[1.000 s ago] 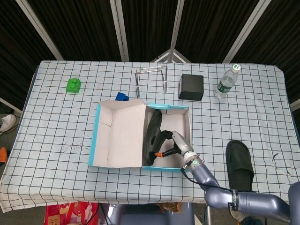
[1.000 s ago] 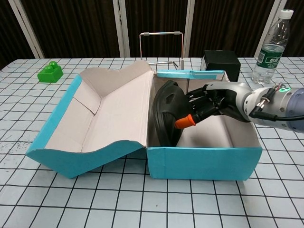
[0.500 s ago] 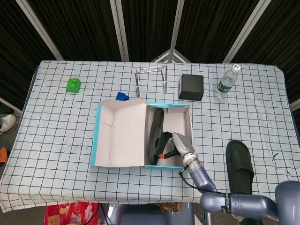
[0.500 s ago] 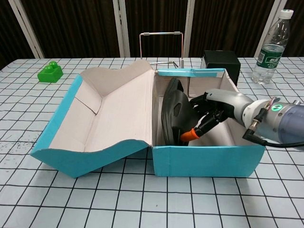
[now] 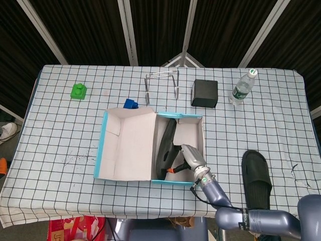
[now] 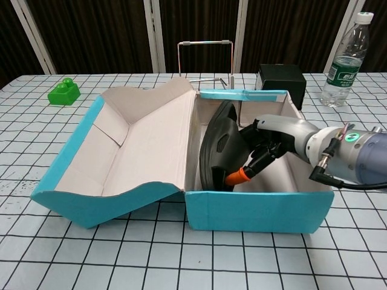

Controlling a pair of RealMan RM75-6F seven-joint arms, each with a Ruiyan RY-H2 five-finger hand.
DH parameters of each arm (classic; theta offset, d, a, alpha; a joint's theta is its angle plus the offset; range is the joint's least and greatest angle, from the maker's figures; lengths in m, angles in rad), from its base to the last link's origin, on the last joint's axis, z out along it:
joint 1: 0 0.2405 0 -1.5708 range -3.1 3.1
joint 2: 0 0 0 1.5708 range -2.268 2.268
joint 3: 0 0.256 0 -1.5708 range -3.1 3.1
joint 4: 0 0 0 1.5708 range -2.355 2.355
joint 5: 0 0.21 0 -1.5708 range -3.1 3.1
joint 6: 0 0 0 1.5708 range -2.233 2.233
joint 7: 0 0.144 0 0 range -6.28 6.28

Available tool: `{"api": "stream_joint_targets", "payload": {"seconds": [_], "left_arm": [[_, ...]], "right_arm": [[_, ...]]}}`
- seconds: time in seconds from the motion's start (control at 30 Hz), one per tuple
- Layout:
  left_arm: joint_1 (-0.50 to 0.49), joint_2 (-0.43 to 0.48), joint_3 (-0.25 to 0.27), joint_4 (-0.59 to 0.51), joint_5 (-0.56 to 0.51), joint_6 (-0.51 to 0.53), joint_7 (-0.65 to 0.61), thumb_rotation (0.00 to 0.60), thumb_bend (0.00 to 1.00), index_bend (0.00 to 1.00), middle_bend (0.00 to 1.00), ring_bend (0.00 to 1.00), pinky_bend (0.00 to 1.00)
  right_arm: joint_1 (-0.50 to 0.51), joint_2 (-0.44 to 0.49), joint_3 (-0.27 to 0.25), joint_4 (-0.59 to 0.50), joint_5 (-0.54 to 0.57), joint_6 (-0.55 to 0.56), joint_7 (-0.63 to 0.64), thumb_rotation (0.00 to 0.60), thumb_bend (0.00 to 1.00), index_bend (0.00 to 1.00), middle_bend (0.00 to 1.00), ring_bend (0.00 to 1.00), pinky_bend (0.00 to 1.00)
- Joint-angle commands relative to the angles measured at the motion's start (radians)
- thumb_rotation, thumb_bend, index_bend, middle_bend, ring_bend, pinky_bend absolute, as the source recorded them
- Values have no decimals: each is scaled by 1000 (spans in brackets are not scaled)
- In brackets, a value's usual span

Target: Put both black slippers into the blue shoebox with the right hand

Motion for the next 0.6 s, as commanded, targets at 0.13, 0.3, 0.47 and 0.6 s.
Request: {"api": "stream_joint_targets", "payload": {"seconds": [0.13,0.3,0.47,0.6], "left_arm": [[0,0,1,-1,3,0,2,600,706,142,6,0,22],[0,1,2,-2,4,0,1,600,706,143,6,0,22],[0,1,3,-3,4,-1,1,600,706,143,6,0,22],[0,2,3,-3,3,-1,-1,600,706,143,6,0,22]], "right_arm": [[10,39,9,-45,13,-13,-31,600,375,363,272,207,127],[20,70,13,-67,32,-40,-39,600,322,233,154,149,109],[44,109,5,-87,69,-56,-83,600,295,139,84,97,90],[63,155,5,-114,112,-68,-108,600,277,92,61,79,89]]}}
